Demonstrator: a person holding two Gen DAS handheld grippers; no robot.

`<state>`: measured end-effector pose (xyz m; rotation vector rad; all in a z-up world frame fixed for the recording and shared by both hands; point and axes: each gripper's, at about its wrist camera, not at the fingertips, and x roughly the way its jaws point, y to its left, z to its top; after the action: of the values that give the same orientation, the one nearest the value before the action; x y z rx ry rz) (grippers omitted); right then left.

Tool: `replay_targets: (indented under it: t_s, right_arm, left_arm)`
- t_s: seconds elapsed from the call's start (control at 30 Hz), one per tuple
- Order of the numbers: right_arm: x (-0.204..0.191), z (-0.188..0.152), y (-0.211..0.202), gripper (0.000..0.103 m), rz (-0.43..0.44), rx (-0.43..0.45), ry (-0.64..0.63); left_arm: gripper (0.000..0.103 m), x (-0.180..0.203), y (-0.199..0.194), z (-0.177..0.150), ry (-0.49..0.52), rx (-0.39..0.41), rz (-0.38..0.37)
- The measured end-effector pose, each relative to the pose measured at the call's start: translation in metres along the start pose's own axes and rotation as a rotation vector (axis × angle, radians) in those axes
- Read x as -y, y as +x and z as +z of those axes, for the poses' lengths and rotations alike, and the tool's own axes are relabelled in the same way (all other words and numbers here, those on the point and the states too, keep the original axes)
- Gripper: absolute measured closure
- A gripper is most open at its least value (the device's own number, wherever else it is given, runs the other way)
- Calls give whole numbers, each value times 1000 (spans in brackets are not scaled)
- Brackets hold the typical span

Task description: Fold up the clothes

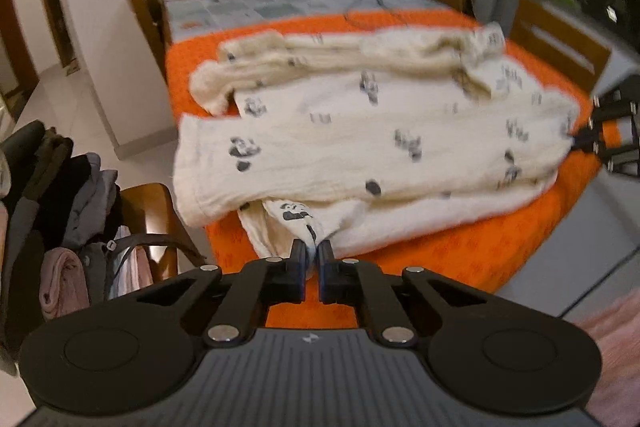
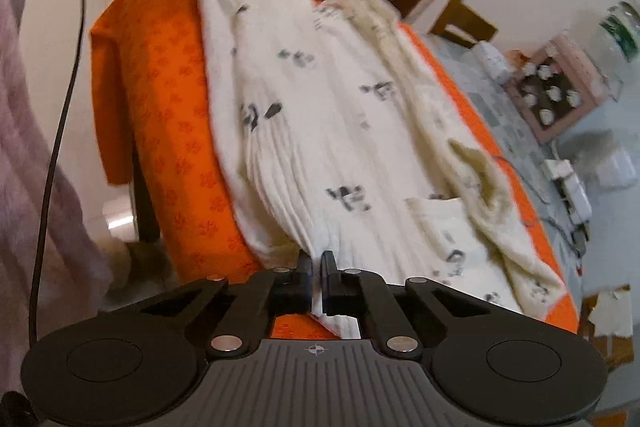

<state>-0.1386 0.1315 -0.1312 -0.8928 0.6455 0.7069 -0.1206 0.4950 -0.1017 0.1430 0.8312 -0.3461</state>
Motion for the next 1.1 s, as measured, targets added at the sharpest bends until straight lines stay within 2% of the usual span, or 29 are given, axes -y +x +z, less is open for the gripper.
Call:
replay_targets:
  t_s: [0.27,0.47,0.7,0.83,0.97,1.1]
  right_arm:
    - [45,14,-20,97,-49,42,132]
    - [77,26,-5,97,-94,15,186]
    - [127,43,41,97,-176,-67,256]
    - [152,48,83,97,-196,-135,282]
    - [161,49,124,96,-185,-198,275]
    - [155,44,148,96,-191,-229,257]
  left_arm:
    - [96,-3,-21,53,-102,88,24]
    - [96,-26,-7,104,-207,107,19]
    - [96,-52,52,166,-164,83,25]
    - [96,-65,96,186,-139,45,49]
    - [96,-72,139,189,-87,4,74]
    - [88,-74,173,180,-51,-29,94]
